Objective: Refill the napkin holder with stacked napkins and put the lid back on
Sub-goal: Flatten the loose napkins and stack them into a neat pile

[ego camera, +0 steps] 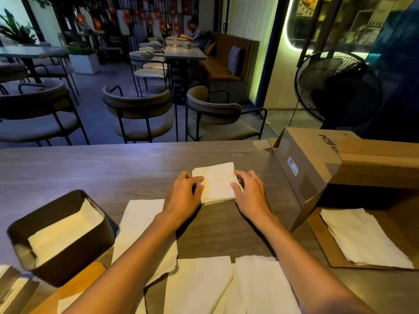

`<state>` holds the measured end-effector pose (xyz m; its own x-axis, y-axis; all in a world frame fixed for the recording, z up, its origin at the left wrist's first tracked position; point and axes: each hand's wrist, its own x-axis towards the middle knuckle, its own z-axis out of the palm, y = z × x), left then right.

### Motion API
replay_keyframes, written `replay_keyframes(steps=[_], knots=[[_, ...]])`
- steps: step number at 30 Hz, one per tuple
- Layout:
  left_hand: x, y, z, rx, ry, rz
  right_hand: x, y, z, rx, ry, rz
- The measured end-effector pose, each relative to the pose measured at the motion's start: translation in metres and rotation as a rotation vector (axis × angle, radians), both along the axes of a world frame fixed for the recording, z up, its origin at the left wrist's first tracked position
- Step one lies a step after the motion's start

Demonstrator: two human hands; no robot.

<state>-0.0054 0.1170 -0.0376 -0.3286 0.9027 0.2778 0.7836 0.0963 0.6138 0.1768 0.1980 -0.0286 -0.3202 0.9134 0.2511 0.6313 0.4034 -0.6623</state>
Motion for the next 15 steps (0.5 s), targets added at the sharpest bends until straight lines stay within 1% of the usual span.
replay_keyframes(steps=[4, 7, 9, 12, 13, 15], knots=[[-0.0003, 0.0003, 0.0012, -0.015, 0.058, -0.011, 0.0015, 0.0038, -0.0012, -0.018, -0.069, 0.008], [0.0012, -0.0014, 0.0013, -0.011, 0.125, -0.012, 0.0008, 0.0043, -0.0004, -0.032, -0.070, 0.032], [0.0004, -0.0010, 0.0015, -0.020, 0.205, -0.002, 0.0012, 0.0037, -0.0009, 0.051, -0.093, 0.064], [-0.0030, 0.0007, 0.0001, -0.068, 0.302, 0.010, 0.0010, 0.0029, -0.0015, 0.236, -0.283, 0.141], [-0.0042, 0.0012, -0.0011, -0.082, 0.323, 0.006, 0.0008, 0.0034, -0.0026, 0.253, -0.324, 0.163], [-0.0068, 0.0019, -0.0030, -0.094, 0.347, -0.014, 0.0006, 0.0043, -0.0058, 0.225, -0.324, 0.175]])
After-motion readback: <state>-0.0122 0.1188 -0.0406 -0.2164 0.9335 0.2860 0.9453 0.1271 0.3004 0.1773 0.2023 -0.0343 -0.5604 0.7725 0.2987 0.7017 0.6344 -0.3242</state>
